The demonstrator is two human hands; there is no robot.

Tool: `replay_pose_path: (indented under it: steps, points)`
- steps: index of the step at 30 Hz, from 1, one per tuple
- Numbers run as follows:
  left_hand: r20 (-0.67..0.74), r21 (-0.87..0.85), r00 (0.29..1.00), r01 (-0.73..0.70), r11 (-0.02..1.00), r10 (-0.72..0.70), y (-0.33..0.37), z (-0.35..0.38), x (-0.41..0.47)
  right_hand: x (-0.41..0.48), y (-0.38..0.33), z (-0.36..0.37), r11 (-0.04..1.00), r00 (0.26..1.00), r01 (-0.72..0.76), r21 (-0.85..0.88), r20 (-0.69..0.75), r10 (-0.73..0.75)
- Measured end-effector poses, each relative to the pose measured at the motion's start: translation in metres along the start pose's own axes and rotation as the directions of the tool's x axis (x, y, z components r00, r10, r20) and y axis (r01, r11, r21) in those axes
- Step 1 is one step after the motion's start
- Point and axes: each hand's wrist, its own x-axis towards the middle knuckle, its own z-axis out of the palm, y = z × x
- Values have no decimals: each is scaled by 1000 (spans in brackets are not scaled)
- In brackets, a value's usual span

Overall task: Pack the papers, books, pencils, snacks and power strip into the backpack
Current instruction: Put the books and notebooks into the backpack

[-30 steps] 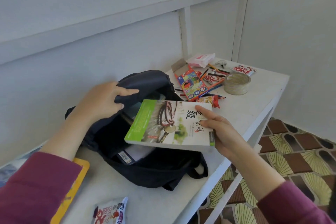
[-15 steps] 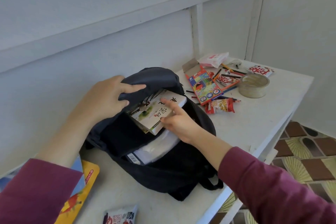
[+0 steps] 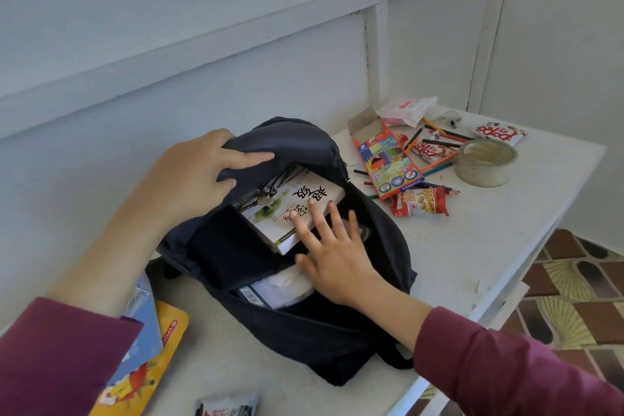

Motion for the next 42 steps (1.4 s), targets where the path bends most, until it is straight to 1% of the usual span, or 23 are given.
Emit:
replay_pose_path:
  steps: [1, 3, 5, 7, 10, 12, 14, 15, 19, 23, 29, 32, 36, 40, 41, 42]
  points:
    - [7, 6, 1000, -10, 1000, 9, 1, 0, 0, 2, -1, 1, 999, 1000, -6, -35, -30, 5]
    - [15, 24, 1000, -26, 999, 25, 1, -1, 0, 9, -10, -2, 995, 998, -60, -74, -24, 59]
    - [22, 38, 999, -38, 999, 38, 2, -1, 0, 20, -13, -1, 994, 999, -32, -102, -32, 29]
    - [22, 40, 999, -37, 999, 36, 2, -1, -1, 26, -15, -1, 996, 1000, -14, -87, 18, 16]
    - [11, 38, 1000, -30, 999, 29, 2, -1, -3, 27, -17, -4, 997, 1000, 3, -80, 8, -2]
    - [8, 37, 1000, -25, 999, 25, 2, -1, -5, 22, -20, -5, 995, 997, 79, -58, 32, -77]
    - [9, 39, 1000, -22, 999, 22, 3, -1, -6, 19, -20, -7, 980, 983, 176, -89, 68, -170]
    - [10, 42, 1000, -23, 999, 22, 3, -1, -6, 19, -18, -7, 974, 978, 200, -109, 76, -192]
    - [10, 52, 1000, -14, 999, 14, 5, -2, -8, 27, -12, -4, 975, 982, 175, -140, 97, -162]
    - [2, 63, 1000, -26, 998, 26, 7, -2, -9, 35, -14, -3, 980, 984, 152, -131, 112, -138]
    - [-10, 54, 1000, 5, 999, -4, 9, 0, -12, 39, -16, -4, 983, 981, 139, -116, 152, -121]
    - [13, -7, 997, 76, 997, -76, 11, 5, -18, 37, -21, -12, 987, 972, 135, -81, 204, -117]
    - [48, -141, 984, 176, 974, -171, 14, 18, -36, 21, -34, -28, 989, 946, 102, 102, 299, -128]
    - [52, -327, 966, 256, 910, -253, 22, 29, -67, -2, -59, -46, 963, 859, 79, 258, 472, -198]
    - [37, -363, 960, 271, 891, -277, 24, 32, -77, -9, -66, -51, 953, 852, 88, 292, 473, -223]
    - [4, -386, 950, 291, 875, -314, 25, 33, -88, -15, -74, -54, 946, 868, 131, 296, 427, -253]
